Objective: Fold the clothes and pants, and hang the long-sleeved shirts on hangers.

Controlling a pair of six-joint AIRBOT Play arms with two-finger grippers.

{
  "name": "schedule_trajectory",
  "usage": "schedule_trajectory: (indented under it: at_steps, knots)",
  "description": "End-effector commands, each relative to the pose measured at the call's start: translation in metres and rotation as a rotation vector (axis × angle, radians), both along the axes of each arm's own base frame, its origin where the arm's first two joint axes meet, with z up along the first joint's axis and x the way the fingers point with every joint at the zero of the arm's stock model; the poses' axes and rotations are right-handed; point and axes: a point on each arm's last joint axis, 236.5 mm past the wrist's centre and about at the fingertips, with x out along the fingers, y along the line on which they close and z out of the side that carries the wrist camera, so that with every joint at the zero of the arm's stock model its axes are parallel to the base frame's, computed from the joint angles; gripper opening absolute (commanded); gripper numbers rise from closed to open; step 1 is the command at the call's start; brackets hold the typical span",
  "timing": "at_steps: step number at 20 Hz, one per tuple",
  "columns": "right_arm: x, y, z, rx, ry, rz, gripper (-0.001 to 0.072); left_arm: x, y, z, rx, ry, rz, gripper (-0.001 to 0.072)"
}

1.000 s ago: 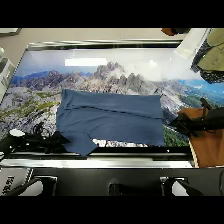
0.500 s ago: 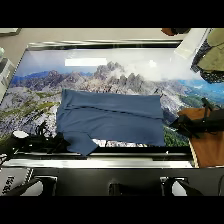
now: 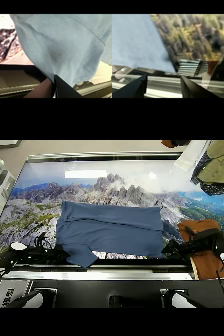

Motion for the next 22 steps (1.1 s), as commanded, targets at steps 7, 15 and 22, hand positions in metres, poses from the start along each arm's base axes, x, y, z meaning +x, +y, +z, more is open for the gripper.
schedule_trajectory:
  at_steps: [7,15,22]
  knots:
    - [0.012,0.009,-0.016,0.03,-0.04,-0.076,0.0481,0.003,0.001,0.002,0.004,-0.012,0.001,0.0017]
    - [-0.005,0.024,-0.03,0.072,-0.013,-0.097,0.0032,0.006,0.001,0.005,0.002,-0.018,-0.006,0.0017]
    - [-0.039,0.015,0.0,-0.01,0.04,-0.03,0.003,-0.009,0.048,0.055,0.233,0.011,-0.181,0.0015]
